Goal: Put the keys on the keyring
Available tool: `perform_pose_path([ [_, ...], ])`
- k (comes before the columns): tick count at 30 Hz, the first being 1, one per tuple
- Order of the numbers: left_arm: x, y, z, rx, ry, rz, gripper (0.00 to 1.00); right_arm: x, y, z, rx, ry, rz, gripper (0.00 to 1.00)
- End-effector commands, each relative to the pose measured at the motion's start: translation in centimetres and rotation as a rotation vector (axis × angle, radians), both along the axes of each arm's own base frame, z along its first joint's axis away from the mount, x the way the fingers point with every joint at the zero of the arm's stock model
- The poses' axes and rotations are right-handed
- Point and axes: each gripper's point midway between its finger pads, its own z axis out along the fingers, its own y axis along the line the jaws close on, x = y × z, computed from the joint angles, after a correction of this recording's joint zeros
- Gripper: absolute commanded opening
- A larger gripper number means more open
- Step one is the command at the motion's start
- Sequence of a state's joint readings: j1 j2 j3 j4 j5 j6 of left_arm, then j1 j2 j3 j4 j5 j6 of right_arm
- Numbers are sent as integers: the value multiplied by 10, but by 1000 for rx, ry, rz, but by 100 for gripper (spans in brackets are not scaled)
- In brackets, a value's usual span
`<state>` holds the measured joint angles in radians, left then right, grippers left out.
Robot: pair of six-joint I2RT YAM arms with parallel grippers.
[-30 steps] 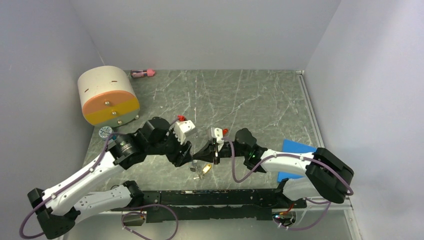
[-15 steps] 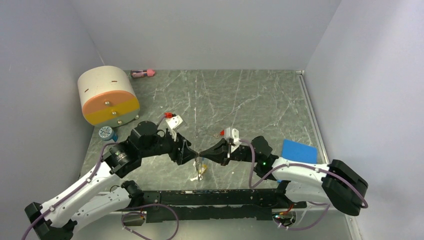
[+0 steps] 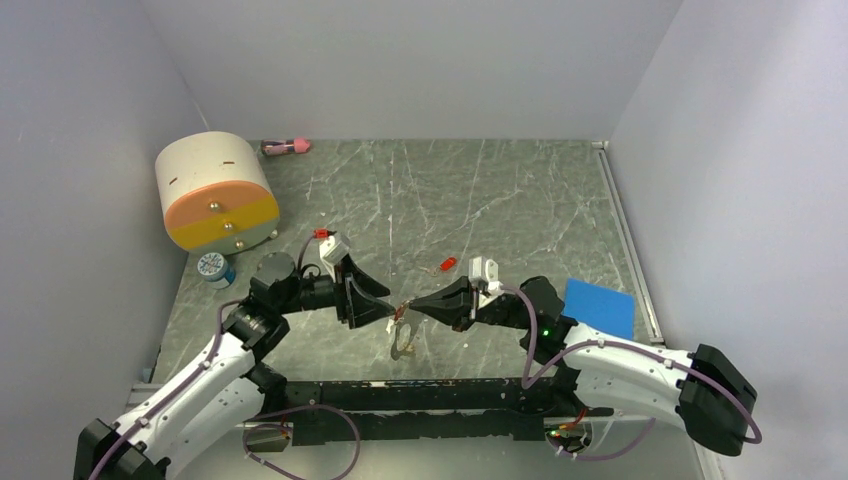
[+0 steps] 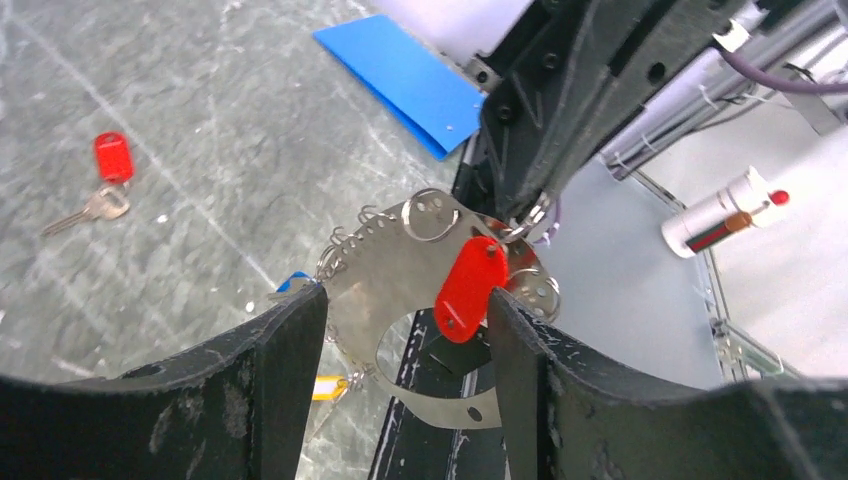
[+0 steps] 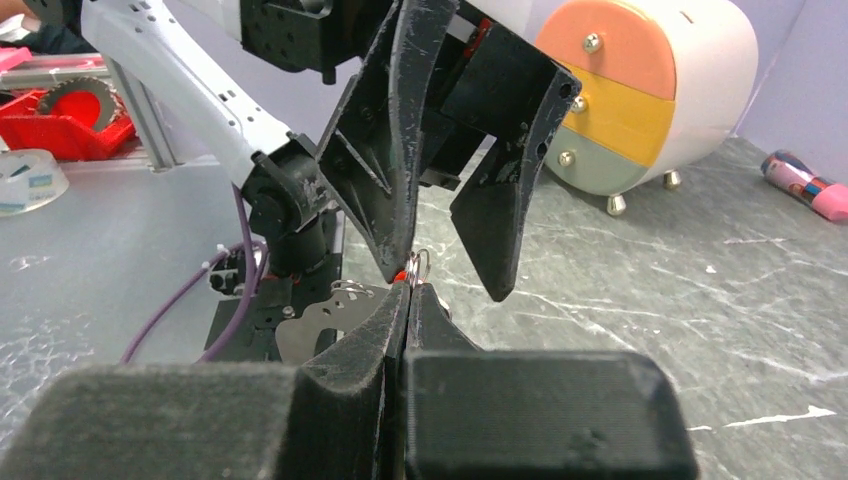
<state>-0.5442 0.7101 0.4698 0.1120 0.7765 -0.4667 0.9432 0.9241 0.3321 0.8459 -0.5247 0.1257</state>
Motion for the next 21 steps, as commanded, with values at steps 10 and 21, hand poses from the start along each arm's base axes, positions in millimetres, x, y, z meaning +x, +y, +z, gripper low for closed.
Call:
perform_pose_path([
  [10,-27,-11,25,-114,-274,-219,56,-11,3,18,23,-56,65,0],
  [21,-33,-26,13,-40,-301,-260,33,-10,7,20,23,-47,81,0],
])
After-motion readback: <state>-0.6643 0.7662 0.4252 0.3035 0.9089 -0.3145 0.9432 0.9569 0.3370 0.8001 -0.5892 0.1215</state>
